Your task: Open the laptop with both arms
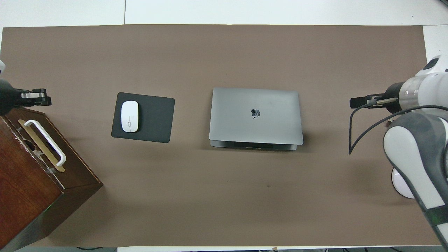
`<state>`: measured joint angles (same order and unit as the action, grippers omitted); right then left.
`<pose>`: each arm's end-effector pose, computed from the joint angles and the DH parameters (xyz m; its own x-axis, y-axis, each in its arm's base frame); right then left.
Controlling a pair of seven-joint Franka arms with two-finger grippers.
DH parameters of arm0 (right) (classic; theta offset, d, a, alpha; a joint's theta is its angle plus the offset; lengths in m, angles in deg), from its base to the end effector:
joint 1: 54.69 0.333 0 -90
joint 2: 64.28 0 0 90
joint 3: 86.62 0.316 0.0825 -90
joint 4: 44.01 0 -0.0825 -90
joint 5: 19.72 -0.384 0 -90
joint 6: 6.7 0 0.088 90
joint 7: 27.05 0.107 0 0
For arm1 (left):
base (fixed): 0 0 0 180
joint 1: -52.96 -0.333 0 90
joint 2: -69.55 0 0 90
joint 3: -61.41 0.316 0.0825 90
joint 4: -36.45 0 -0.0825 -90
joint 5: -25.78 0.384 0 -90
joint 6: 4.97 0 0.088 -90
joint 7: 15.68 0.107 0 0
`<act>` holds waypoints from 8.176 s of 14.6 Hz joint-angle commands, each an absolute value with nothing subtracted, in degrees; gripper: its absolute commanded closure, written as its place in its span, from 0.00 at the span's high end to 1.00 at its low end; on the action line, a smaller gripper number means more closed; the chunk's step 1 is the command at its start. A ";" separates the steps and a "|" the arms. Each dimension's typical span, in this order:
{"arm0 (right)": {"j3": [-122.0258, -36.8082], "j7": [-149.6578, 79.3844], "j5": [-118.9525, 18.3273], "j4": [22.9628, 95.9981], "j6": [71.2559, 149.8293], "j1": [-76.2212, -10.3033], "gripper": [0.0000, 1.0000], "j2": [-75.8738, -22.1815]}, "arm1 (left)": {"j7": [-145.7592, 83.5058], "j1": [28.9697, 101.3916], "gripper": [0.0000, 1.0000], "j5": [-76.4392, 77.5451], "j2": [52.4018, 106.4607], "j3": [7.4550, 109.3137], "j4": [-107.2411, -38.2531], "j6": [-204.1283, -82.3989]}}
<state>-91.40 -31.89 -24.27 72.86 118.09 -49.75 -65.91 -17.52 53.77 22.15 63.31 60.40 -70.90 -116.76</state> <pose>0.5606 0.0042 0.4712 0.9846 0.0414 0.1697 0.0522 -0.9968 -0.0600 0.5463 -0.0220 0.5743 0.9829 0.0241 0.1826 0.0122 -0.9977 0.0661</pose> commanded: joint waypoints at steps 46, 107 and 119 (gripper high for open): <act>-86.53 18.56 -5.58 104.26 152.90 -24.01 1.00 -70.79 | -23.42 96.56 0.00 18.75 73.05 61.06 -117.37 -205.80; -86.71 -10.53 -15.50 52.50 129.70 -38.08 1.00 -47.49 | -23.15 97.00 0.00 18.48 87.65 61.32 -105.67 -205.80; -86.62 -10.09 -16.12 52.58 126.01 -37.37 1.00 -47.76 | -23.24 96.56 0.00 18.31 88.09 61.32 -105.32 -205.80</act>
